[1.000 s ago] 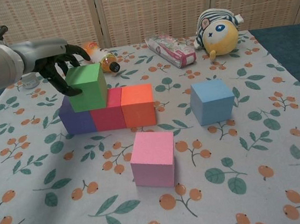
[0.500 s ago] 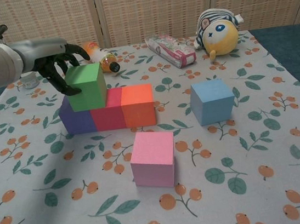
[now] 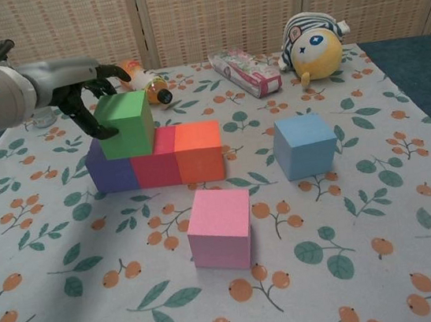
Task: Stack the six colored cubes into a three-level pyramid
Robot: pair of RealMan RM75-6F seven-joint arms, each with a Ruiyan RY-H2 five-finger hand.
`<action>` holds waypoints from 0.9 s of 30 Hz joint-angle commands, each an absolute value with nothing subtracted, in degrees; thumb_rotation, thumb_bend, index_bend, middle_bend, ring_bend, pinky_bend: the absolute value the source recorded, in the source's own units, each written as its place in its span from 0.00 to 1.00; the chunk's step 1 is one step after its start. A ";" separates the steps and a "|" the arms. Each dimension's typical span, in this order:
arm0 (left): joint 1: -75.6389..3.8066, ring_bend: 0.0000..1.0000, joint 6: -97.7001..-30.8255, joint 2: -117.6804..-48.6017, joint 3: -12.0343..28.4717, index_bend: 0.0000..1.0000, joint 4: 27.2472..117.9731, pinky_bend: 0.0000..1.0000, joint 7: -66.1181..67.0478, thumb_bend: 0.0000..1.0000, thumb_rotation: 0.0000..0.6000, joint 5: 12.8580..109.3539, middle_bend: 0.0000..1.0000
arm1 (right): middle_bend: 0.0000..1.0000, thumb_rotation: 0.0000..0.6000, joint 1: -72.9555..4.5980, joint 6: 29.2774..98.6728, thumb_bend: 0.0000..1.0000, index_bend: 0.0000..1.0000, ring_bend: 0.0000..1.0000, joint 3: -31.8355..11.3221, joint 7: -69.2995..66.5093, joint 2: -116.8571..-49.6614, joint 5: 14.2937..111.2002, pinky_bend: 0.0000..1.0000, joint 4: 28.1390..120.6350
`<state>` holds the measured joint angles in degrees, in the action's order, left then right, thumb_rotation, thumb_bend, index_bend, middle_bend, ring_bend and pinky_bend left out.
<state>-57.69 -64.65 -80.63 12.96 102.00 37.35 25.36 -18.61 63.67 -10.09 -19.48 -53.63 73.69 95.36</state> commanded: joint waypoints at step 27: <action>-51.37 0.00 -63.88 -72.89 12.83 0.00 107.58 0.03 27.27 0.30 1.00 36.66 0.00 | 0.10 1.00 -21.15 58.99 0.08 0.00 0.00 -9.24 -20.28 -52.93 76.84 0.06 95.38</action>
